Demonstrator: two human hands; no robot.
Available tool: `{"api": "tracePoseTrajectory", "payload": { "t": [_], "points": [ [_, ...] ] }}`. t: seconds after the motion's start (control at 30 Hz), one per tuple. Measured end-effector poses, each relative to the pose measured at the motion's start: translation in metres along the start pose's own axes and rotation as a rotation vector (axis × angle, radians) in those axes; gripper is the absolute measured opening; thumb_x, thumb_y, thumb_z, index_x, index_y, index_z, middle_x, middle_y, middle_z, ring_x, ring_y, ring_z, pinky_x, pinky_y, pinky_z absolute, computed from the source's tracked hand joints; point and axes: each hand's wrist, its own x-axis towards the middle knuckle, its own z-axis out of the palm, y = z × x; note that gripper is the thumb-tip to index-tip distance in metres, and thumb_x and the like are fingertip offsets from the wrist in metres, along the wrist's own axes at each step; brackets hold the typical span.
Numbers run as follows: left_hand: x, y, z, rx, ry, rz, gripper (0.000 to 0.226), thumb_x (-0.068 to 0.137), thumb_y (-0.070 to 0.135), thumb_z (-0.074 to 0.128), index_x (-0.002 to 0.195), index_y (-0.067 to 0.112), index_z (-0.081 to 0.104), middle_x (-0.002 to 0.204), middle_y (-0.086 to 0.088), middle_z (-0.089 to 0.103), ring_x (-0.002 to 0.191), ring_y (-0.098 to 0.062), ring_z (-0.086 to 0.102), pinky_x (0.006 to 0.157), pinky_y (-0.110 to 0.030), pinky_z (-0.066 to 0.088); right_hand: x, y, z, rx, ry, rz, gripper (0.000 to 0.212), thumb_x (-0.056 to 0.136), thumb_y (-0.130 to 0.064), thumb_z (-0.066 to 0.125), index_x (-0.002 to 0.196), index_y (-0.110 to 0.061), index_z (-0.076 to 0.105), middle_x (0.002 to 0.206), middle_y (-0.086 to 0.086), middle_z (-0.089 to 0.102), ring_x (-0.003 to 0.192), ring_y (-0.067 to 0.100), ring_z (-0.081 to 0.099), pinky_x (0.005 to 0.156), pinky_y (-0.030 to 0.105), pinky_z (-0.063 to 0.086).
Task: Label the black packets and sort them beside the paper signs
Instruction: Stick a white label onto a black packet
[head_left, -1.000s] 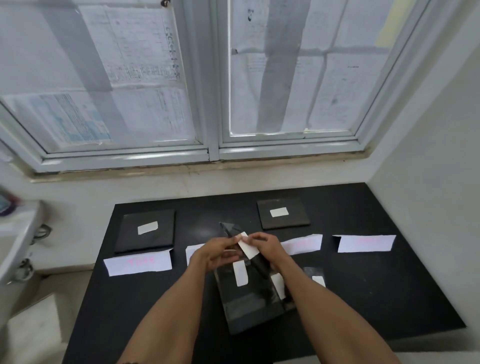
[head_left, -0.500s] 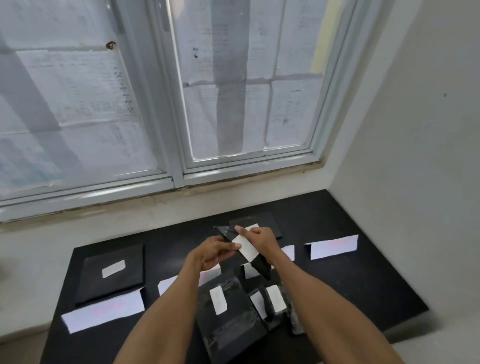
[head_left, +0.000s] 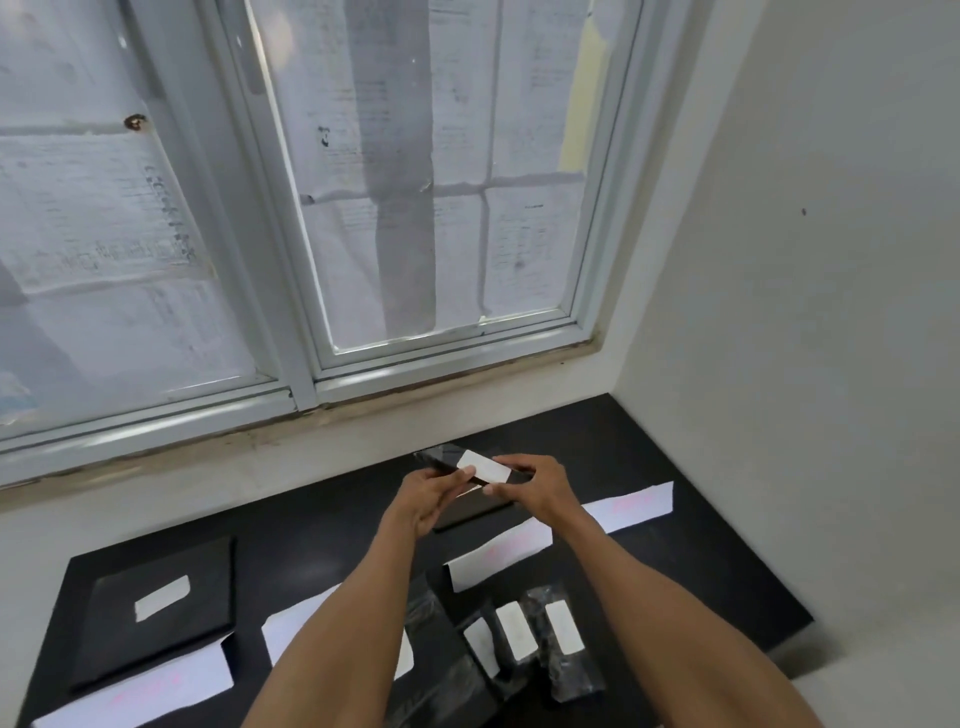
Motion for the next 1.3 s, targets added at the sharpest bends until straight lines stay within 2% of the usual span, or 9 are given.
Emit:
{"api": "tracePoseTrajectory", "payload": {
  "t": [0.2, 0.27, 0.4, 0.53, 0.7, 0.9, 0.97, 1.1, 1.3],
  "points": [
    [0.044, -0.017, 0.048, -0.047, 0.013, -0.001, 0.021, 0.082, -0.005, 0.068, 0.102, -0.009, 0.065, 0.103, -0.021, 0.072, 0.089, -0.023, 0.074, 0.07, -0.022, 0.06, 0.031, 0.023, -0.053, -0.155, -0.013, -0.105, 0.07, 0.067, -0.041, 0.082, 0.132, -0.036, 0.055, 0.109, -0.013, 0.066, 0.105, 0.004, 0.06, 0.083, 0.011, 0.044],
    [0.062, -0.026, 0.068, -0.075, 0.04, 0.002, 0.024, 0.082, -0.004, 0.068, 0.105, -0.009, 0.064, 0.105, -0.023, 0.071, 0.094, -0.024, 0.073, 0.069, -0.022, 0.059, 0.045, 0.033, -0.072, -0.226, -0.011, -0.159, 0.073, 0.074, -0.04, 0.078, 0.14, -0.039, 0.045, 0.113, -0.011, 0.064, 0.105, 0.001, 0.057, 0.089, 0.015, 0.045],
    [0.099, -0.038, 0.106, -0.104, 0.101, -0.031, 0.025, 0.082, -0.005, 0.068, 0.106, -0.009, 0.063, 0.106, -0.023, 0.071, 0.091, -0.024, 0.073, 0.068, -0.022, 0.06, 0.075, 0.059, -0.11, -0.213, -0.001, -0.199, 0.044, 0.078, -0.027, 0.078, 0.121, -0.028, 0.066, 0.115, -0.007, 0.068, 0.104, 0.007, 0.062, 0.09, 0.022, 0.053],
    [0.138, -0.052, 0.142, -0.089, 0.145, -0.092, 0.03, 0.081, -0.004, 0.069, 0.11, -0.008, 0.062, 0.107, -0.021, 0.07, 0.094, -0.024, 0.072, 0.069, -0.024, 0.06, 0.11, 0.084, -0.15, -0.191, -0.059, -0.114, 0.046, 0.073, -0.019, 0.082, 0.117, -0.02, 0.069, 0.116, 0.0, 0.069, 0.104, 0.008, 0.061, 0.089, 0.018, 0.051],
    [0.176, -0.067, 0.173, -0.061, 0.206, -0.201, 0.029, 0.082, -0.009, 0.065, 0.11, -0.002, 0.06, 0.109, -0.022, 0.068, 0.101, -0.028, 0.069, 0.075, -0.03, 0.059, 0.153, 0.104, -0.187, -0.618, -0.118, -0.08, 0.045, 0.075, -0.03, 0.078, 0.118, -0.03, 0.064, 0.11, -0.003, 0.068, 0.102, 0.014, 0.061, 0.09, 0.032, 0.049],
    [0.204, -0.075, 0.167, 0.398, 0.312, -0.322, 0.005, 0.088, 0.006, 0.065, 0.086, 0.004, 0.061, 0.078, -0.012, 0.06, 0.066, -0.02, 0.059, 0.058, -0.027, 0.051, 0.195, 0.146, -0.202, -0.923, -0.23, 0.04, 0.035, 0.084, -0.008, 0.055, 0.115, -0.024, 0.056, 0.114, 0.006, 0.066, 0.107, 0.028, 0.062, 0.089, 0.035, 0.049],
    [0.21, -0.076, 0.154, 0.45, 0.289, -0.285, 0.011, 0.088, 0.005, 0.065, 0.094, 0.009, 0.057, 0.078, -0.013, 0.055, 0.062, -0.018, 0.052, 0.053, -0.027, 0.043, 0.206, 0.161, -0.197, -0.967, -0.26, 0.063, 0.04, 0.086, -0.007, 0.052, 0.123, -0.022, 0.054, 0.122, 0.006, 0.062, 0.114, 0.027, 0.059, 0.093, 0.034, 0.047],
    [0.214, -0.077, 0.131, 0.376, 0.323, -0.256, 0.029, 0.087, 0.001, 0.065, 0.114, 0.006, 0.056, 0.083, -0.017, 0.056, 0.065, -0.021, 0.051, 0.055, -0.027, 0.038, 0.214, 0.187, -0.182, -1.038, -0.319, 0.082, 0.045, 0.091, -0.005, 0.049, 0.134, -0.018, 0.047, 0.133, 0.007, 0.056, 0.123, 0.025, 0.053, 0.099, 0.034, 0.045],
    [0.204, -0.074, 0.106, 0.37, 0.422, -0.213, 0.028, 0.086, -0.003, 0.065, 0.113, 0.006, 0.058, 0.067, -0.007, 0.063, 0.053, -0.016, 0.055, 0.043, -0.017, 0.04, 0.211, 0.192, -0.173, -1.067, -0.296, 0.124, 0.059, 0.089, -0.007, 0.058, 0.143, -0.017, 0.037, 0.143, 0.006, 0.044, 0.13, 0.026, 0.041, 0.103, 0.035, 0.043]
  ]
}}
